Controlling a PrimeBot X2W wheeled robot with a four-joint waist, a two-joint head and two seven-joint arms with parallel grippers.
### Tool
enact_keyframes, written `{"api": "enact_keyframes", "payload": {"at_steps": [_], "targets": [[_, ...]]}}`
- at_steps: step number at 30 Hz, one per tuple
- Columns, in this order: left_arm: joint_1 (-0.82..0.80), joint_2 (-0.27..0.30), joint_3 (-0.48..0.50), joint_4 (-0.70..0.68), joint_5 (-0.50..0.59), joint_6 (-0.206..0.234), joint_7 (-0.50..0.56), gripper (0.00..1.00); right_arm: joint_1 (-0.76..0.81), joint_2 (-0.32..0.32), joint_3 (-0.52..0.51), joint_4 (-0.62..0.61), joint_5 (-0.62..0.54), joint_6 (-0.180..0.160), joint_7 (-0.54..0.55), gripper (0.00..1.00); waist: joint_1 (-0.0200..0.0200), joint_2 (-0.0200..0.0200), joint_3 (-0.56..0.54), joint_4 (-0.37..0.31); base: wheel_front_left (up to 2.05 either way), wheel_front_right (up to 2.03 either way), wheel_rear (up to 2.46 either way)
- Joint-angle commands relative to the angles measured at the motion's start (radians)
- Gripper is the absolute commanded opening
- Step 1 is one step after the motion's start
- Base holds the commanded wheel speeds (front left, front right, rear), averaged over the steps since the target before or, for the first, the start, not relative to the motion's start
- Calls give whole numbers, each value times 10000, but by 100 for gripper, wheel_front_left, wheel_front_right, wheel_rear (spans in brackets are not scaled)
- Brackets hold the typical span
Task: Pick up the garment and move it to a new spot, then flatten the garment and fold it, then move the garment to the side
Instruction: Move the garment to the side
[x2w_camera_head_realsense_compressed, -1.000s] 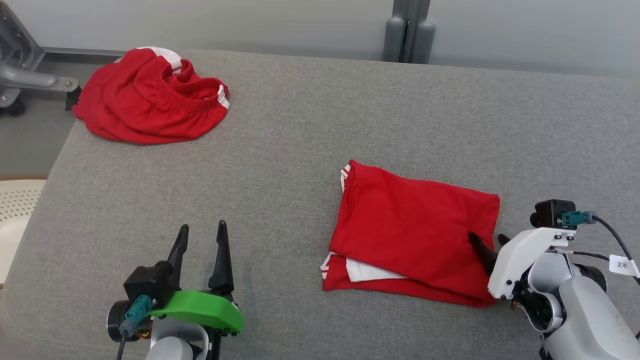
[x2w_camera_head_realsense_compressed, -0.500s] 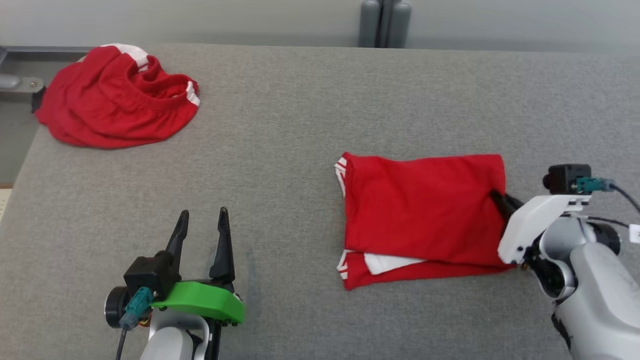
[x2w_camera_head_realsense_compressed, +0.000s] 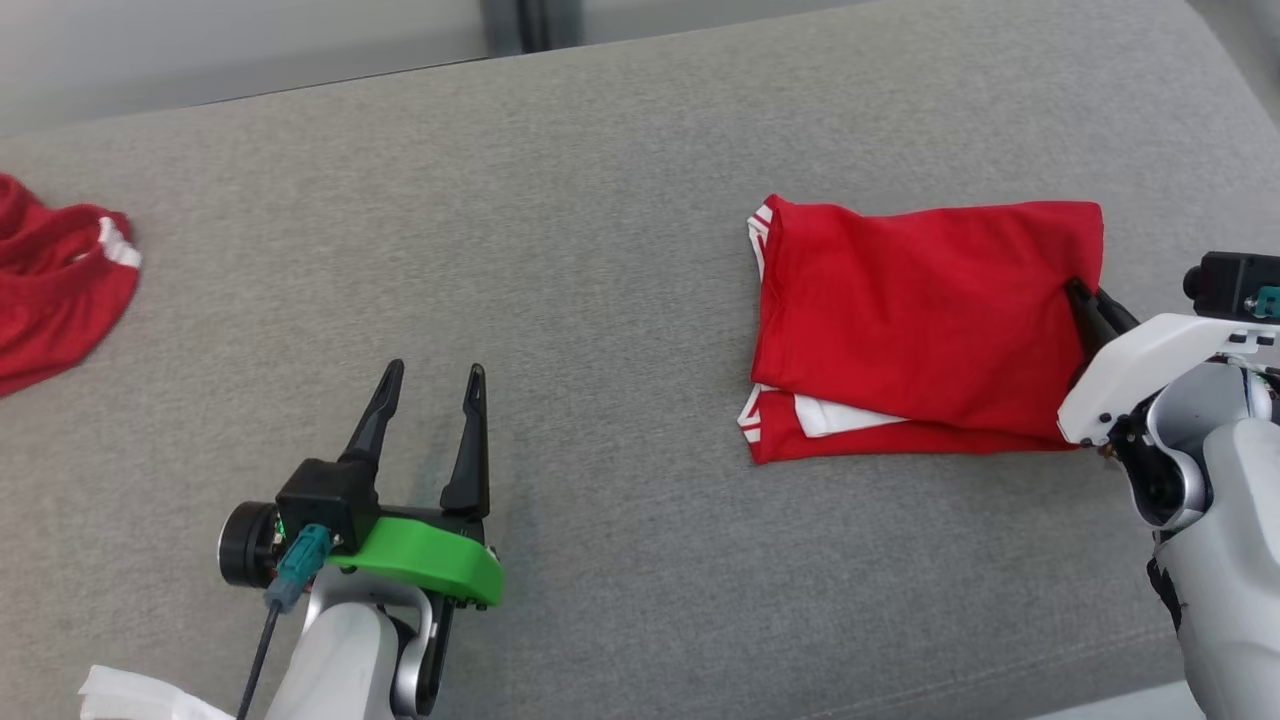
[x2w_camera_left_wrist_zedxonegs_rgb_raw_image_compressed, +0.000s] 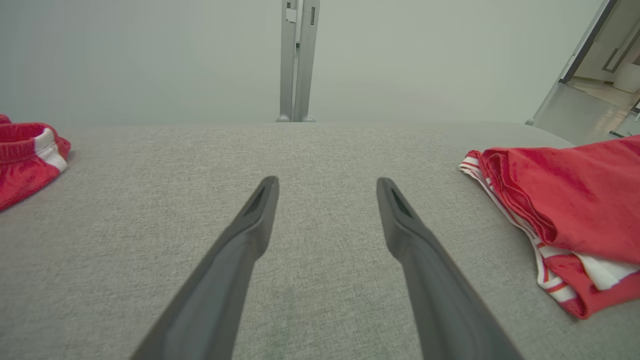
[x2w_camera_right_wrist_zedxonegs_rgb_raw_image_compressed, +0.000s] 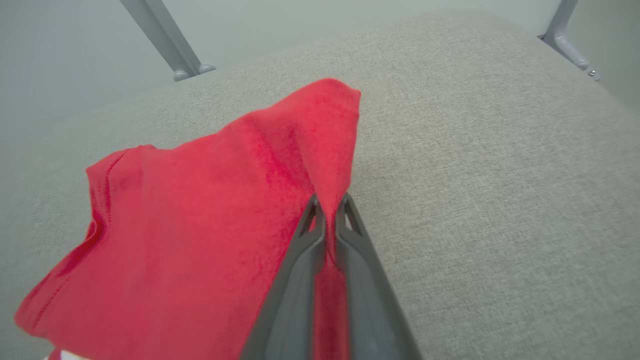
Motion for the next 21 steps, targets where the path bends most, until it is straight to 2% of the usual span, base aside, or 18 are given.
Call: {"api": "enact_keyframes", "payload": {"at_steps": [1, 4, 8, 15, 21], "targets": [[-224, 102, -53, 61, 55, -42, -1, 100, -207, 67, 18, 102, -79, -9, -146, 0, 0, 0, 618, -1365, 0, 0, 0], [-342, 108, -143, 118, 122, -85, -3, 100, -355, 207, 121, 316, -95, -9, -344, 0, 0, 0, 644, -1552, 0, 0, 0], [-448, 101, -257, 146, 156, -102, -3, 100, -583, 277, 222, 598, -147, -9, -622, 0, 0, 0, 633, -1481, 0, 0, 0], [-297, 152, -169, 34, 83, 1, -3, 100, -1188, 215, 530, 1220, -330, -6, -1043, 0, 0, 0, 558, -824, 0, 0, 0], [-246, 175, -57, -142, 15, 87, -3, 100, -2168, -259, 500, 2128, -772, -6, -1251, 0, 0, 0, 596, -146, 0, 0, 0]]}}
